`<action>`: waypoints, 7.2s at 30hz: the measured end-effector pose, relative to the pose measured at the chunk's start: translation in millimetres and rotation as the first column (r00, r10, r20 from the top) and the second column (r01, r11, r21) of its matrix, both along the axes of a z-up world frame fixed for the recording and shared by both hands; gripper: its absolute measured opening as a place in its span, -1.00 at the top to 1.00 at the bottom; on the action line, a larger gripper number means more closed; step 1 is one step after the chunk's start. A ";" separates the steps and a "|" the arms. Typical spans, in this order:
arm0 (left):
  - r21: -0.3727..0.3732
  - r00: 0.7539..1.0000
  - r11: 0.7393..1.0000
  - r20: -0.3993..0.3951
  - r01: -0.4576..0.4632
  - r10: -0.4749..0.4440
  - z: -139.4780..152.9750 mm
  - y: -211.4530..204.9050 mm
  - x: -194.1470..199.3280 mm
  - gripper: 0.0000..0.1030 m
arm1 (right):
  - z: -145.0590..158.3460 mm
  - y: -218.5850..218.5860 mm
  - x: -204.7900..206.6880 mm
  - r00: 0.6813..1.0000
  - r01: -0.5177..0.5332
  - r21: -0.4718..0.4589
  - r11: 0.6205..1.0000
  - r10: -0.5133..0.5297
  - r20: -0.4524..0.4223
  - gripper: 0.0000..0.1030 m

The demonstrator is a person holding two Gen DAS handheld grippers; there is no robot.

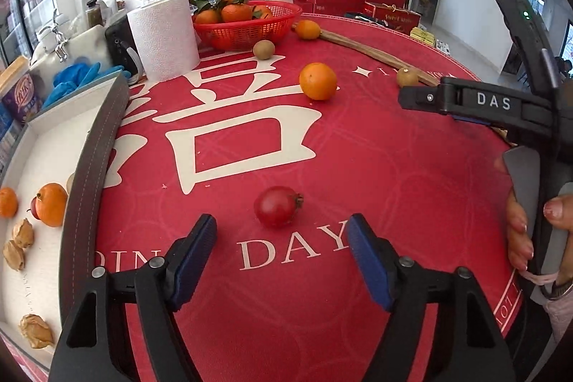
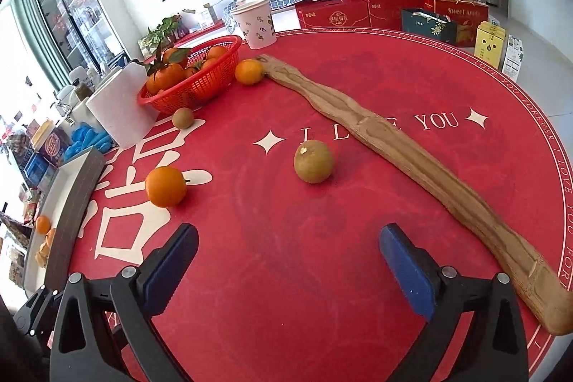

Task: Organize fruits
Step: 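Grasp a red cherry tomato on the tablecloth with the left tool, then grasp a mandarin with the right tool while the left tool holds the tomato, then lift the tomato and mandarin above the tablecloth with both tools, then carry the tomato and mandarin over the white tray with both tools, then open both tools to drop the tomato and mandarin into the tray, then withdraw both open tools from the tray back over the tablecloth, then grasp a brown kiwi with the left tool while the right tool grasps a brown round fruit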

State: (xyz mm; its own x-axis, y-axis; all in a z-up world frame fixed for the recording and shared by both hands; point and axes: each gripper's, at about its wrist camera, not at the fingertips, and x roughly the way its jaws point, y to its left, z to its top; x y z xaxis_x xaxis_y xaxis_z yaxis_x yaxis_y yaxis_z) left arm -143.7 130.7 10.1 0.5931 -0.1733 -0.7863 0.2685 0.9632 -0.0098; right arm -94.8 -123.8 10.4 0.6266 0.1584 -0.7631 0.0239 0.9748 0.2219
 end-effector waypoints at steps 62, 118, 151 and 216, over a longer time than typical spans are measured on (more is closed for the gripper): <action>-0.086 0.992 0.988 0.008 -0.127 0.128 6.5 31.0 45.0 0.48 | -4.6 125.1 57.5 0.950 -0.310 -0.213 0.927 0.311 -0.028 0.20; -0.138 0.936 0.941 0.131 -0.308 0.325 26.1 78.4 46.1 0.48 | 4.4 98.9 50.6 0.946 -0.323 0.078 0.943 0.321 0.038 0.19; -0.193 0.822 0.823 0.107 -0.535 0.559 44.9 176.6 32.3 0.48 | 31.3 242.6 57.7 0.838 -0.538 0.161 0.827 0.546 -0.003 0.20; -0.042 0.933 0.932 -0.017 -0.359 0.359 0.9 -36.2 209.0 0.38 | 15.4 0.9 42.7 0.989 -0.145 -0.071 0.987 0.145 0.002 0.48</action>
State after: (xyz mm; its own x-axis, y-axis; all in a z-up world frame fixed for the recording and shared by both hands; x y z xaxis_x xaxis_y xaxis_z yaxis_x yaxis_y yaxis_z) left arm 65.2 94.5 10.9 0.6153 0.0157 -0.7881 -0.0951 0.9940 -0.0544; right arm -52.0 -122.9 25.7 0.6066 0.1943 -0.7709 -0.1202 0.9809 0.1526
